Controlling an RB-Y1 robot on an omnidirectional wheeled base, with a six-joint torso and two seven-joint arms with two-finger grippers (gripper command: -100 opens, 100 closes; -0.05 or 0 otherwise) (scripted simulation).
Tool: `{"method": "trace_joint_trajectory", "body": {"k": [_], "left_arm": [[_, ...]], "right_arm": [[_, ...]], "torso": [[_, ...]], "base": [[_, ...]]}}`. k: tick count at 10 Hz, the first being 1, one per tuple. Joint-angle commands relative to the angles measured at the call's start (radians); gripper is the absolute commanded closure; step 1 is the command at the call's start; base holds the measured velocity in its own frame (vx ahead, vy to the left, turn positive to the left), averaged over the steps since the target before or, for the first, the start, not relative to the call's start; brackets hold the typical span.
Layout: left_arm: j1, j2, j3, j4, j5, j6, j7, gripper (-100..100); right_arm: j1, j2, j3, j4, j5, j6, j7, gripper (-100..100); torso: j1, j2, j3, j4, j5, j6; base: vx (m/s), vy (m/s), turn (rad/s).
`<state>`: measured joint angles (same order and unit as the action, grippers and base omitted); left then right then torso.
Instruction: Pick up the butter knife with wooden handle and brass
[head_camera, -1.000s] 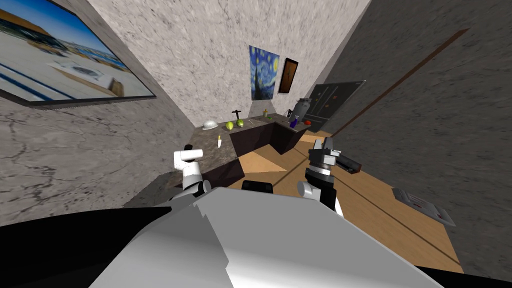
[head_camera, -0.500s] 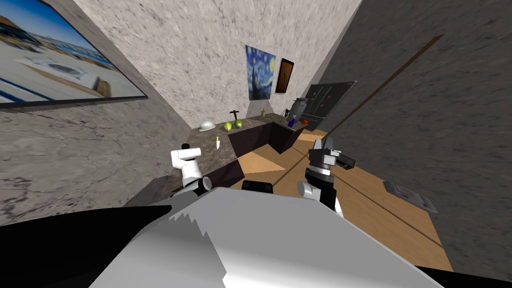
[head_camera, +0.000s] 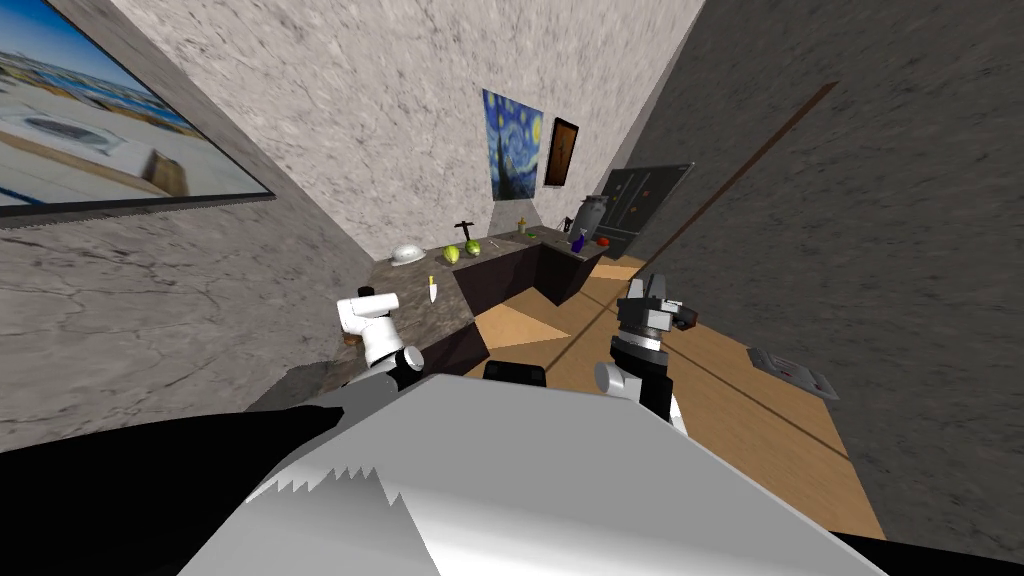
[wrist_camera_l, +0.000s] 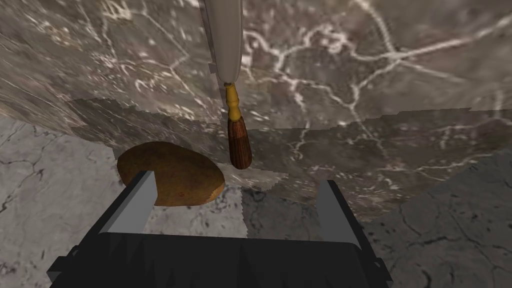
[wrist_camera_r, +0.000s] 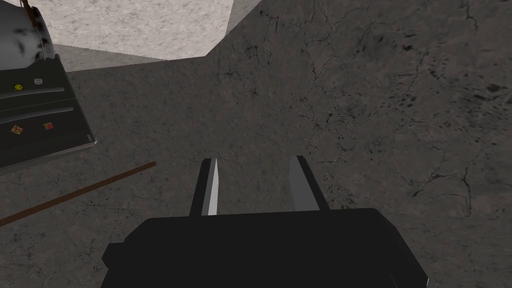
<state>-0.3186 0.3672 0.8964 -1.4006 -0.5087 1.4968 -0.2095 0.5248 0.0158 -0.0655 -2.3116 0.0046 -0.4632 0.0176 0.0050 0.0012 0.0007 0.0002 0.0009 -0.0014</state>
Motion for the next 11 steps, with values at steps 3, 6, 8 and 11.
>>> {"method": "trace_joint_trajectory", "body": {"k": [3,6,8,11], "left_arm": [[-0.034,0.012,0.036,0.032,0.004,0.092,-0.024,-100],[-0.070,0.024,0.077,0.070,0.012,0.174,-0.049,-100],[-0.085,0.029,0.094,0.086,0.016,0.209,-0.060,-100],[-0.118,0.038,0.133,0.120,0.027,0.282,-0.086,-100]], "right_arm": [[0.000,0.000,0.000,0.000,0.000,0.000,0.000,0],[0.000,0.000,0.000,0.000,0.000,0.000,0.000,0],[0.000,0.000,0.000,0.000,0.000,0.000,0.000,0],[0.000,0.000,0.000,0.000,0.000,0.000,0.000,0]], "torso": [[-0.001,0.000,0.000,0.000,0.000,0.000],[0.000,0.000,0.000,0.000,0.000,-0.001],[0.001,0.000,0.000,0.000,0.000,0.000],[0.000,-0.001,0.000,0.000,0.000,0.000]], "base": [[-0.002,0.053,-0.071],[-0.005,0.064,-0.080],[-0.014,0.080,-0.088],[-0.003,0.067,-0.079]]}}
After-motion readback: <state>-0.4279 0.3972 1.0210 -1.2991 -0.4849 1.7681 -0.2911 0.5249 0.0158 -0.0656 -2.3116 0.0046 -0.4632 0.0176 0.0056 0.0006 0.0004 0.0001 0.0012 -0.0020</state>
